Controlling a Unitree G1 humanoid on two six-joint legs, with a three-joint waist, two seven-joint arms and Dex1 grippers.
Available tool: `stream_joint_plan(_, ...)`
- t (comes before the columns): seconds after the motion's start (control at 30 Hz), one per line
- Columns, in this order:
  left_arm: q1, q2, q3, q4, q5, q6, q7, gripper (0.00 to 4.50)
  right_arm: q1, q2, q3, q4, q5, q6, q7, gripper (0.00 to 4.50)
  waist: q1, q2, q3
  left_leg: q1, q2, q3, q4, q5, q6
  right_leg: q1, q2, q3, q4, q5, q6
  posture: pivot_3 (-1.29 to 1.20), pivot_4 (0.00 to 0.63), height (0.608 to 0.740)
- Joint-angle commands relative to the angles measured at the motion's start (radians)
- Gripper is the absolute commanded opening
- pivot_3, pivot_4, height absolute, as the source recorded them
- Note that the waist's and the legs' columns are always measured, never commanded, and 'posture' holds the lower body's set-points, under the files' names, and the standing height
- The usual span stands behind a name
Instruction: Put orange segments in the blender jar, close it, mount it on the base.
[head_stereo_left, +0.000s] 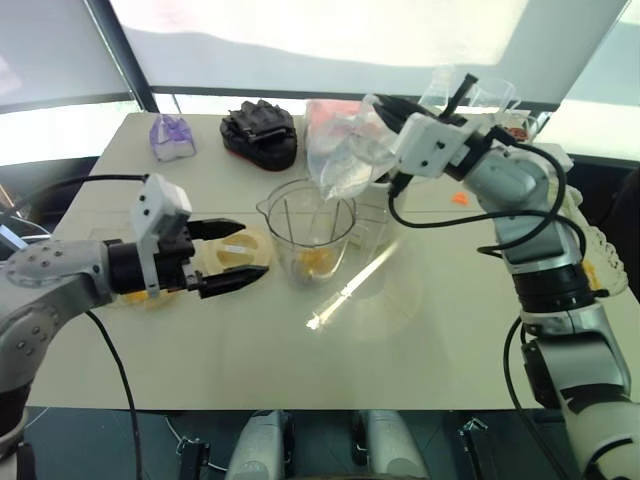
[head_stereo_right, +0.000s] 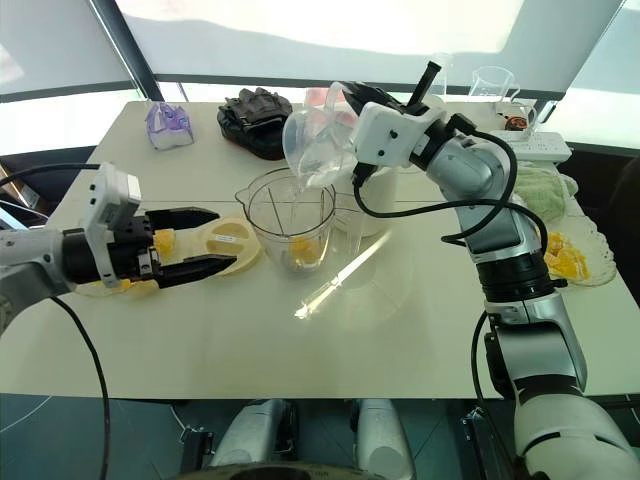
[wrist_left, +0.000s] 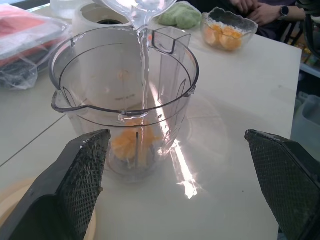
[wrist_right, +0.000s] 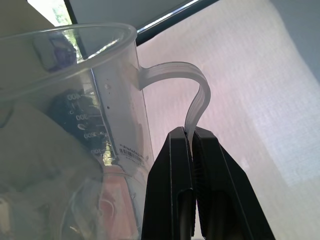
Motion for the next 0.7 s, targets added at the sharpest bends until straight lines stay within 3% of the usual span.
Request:
stream_joint_plan(0.03,0.001,-0.001,0.025,-0.023,-0.006,-0.016,-0.004,4.5,-0.033,-0.009,-0.024,-0.019,-0.003,-0.018,-0.03,0.08,0.0,0.0,0.0,0.0,0.0,0.0,0.0,0.0,0.0,0.0,0.0,0.0,0.0,0.0,0.0,0.0,0.15,0.74)
stream_joint_plan(0.3,-0.005,-0.005,0.02,-0.024,-0.006,-0.015,-0.004,4.5,-0.028,-0.017,-0.017,-0.013,-0.035,-0.049,-0.044,0.08,0.0,0.0,0.0,0.0,0.0,0.0,0.0,0.0,0.0,0.0,0.0,0.0,0.001,0.0,0.0,0.0,0.15,0.74)
stream_joint_plan(0.7,-0.042,-0.011,-0.002,-0.01,-0.005,-0.01,-0.004,4.5,0.0,0.118,-0.202,-0.121,0.318,0.456,-0.022,0.08,0.002,0.0,0.0,0.0,0.0,-0.001,0.0,0.001,-0.001,0.0,0.0,0.0,0.001,0.001,0.0,0.0,0.15,0.74)
